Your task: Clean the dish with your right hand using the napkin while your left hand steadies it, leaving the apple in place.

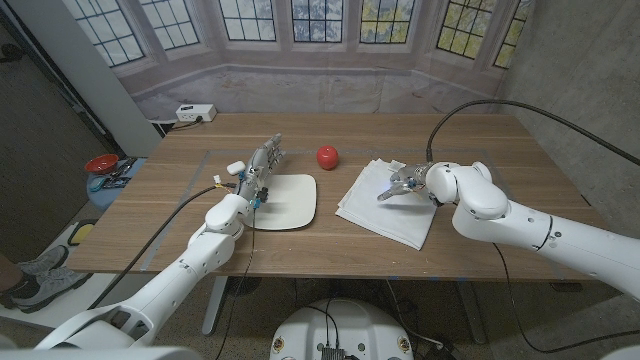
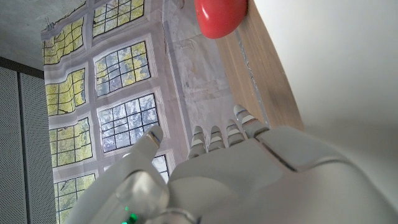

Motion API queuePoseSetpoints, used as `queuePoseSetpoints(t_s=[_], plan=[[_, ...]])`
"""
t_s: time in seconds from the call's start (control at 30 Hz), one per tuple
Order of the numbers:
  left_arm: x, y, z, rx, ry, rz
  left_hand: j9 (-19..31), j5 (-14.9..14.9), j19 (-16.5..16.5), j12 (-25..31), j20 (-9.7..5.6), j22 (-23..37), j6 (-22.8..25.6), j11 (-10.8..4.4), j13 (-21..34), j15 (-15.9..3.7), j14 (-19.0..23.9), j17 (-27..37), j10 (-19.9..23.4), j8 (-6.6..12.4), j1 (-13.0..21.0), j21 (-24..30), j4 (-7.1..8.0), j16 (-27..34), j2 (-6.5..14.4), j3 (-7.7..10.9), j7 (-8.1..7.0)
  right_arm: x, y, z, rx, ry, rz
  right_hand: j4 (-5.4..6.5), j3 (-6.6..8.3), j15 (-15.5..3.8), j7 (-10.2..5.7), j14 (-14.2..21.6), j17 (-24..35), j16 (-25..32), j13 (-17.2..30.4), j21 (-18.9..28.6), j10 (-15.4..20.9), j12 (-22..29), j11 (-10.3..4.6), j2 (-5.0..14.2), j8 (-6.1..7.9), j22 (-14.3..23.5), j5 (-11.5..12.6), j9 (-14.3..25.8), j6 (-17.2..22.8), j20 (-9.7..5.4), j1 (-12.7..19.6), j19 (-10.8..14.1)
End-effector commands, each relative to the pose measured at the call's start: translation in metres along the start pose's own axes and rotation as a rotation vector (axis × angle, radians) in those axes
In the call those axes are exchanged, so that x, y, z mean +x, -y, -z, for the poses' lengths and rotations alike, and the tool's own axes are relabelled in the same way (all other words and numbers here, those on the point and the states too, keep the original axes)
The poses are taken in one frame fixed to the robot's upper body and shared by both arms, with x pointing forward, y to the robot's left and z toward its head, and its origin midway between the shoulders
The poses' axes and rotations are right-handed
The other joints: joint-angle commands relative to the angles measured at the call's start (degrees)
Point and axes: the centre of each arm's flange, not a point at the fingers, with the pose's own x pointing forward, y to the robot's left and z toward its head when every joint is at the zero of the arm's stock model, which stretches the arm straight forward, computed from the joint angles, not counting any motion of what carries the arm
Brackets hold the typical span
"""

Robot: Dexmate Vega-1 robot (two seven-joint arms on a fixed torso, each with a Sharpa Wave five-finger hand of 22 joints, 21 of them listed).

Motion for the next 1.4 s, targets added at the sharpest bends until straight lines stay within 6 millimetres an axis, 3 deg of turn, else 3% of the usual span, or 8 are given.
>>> queuePoseSetpoints(t_s=[0.03,0.7,1.4], plan=[[-0.005,0.003,0.002,0.000,0.006,-0.009,0.1,-0.2,0.3,0.0,0.10,0.0,0.8,0.27,0.2,0.30,0.3,0.1,0.2,-0.04,0.6,0.1,-0.34,0.0,0.0,0.10,-0.02,0.008,-0.006,-0.002,-0.038,-0.024,-0.035,-0.19,-0.15,0.05,-0.21,-0.4,0.0,0.4,0.0,0.3,0.2,0.4,-1.02,-0.84,0.18,0.1,0.4,0.1,-0.4,0.21,0.2,-0.1],[-0.012,0.005,0.003,-0.001,0.007,-0.016,0.1,-0.3,0.4,0.0,0.12,0.1,1.0,0.14,0.2,0.31,0.3,0.2,0.2,-0.05,0.7,0.1,-0.39,0.0,0.0,0.20,-0.10,0.013,-0.014,-0.010,-0.084,-0.025,-0.017,-0.68,-0.02,-0.22,-0.48,0.3,0.0,0.9,0.0,0.8,1.5,0.9,-1.10,-0.97,0.76,0.1,1.2,0.1,0.5,0.12,0.8,0.6],[-0.009,0.004,0.007,-0.001,-0.001,-0.005,0.2,-0.3,0.4,0.0,0.08,0.1,1.1,-0.01,0.2,0.25,0.3,0.2,0.4,-0.09,0.7,0.1,-0.39,0.0,0.0,0.22,-0.20,0.017,-0.020,-0.017,-0.151,-0.055,0.039,-1.78,0.71,-1.47,-0.55,3.3,-0.1,2.0,0.2,1.5,4.9,1.8,-1.03,-0.85,1.82,0.0,2.5,0.1,3.6,-0.23,2.8,3.5]])
